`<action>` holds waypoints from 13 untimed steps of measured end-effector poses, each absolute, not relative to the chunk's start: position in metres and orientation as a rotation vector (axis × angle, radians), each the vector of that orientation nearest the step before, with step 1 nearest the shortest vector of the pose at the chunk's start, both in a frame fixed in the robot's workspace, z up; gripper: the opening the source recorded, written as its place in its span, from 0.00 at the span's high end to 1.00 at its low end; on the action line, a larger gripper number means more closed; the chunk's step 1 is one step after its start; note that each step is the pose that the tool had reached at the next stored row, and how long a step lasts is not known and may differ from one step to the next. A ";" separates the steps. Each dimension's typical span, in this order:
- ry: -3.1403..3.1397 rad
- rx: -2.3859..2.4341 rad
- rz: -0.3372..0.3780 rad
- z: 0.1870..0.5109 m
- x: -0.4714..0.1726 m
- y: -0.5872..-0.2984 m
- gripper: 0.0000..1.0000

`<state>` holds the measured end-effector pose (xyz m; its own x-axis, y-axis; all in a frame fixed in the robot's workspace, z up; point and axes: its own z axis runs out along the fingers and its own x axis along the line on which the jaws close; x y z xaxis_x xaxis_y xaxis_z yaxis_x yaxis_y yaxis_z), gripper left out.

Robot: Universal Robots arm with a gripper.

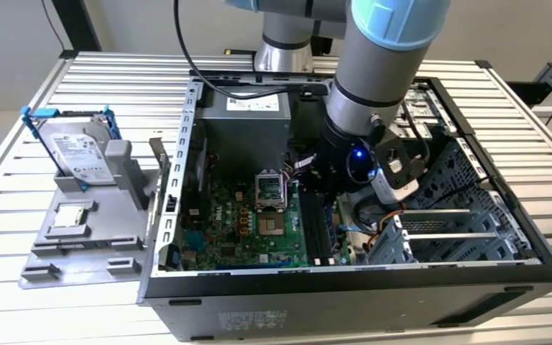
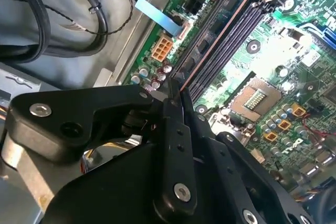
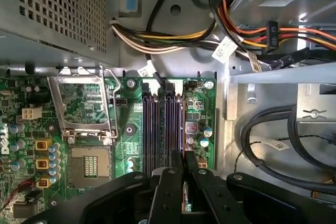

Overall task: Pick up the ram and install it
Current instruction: 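Insert the ram into the slot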

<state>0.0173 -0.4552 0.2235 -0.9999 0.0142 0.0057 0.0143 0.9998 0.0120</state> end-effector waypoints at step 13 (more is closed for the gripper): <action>-3.136 -0.022 -0.017 0.219 0.014 -0.456 1.00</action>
<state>0.0143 -0.4557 0.2191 -0.9999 0.0143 0.0057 0.0144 0.9998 0.0110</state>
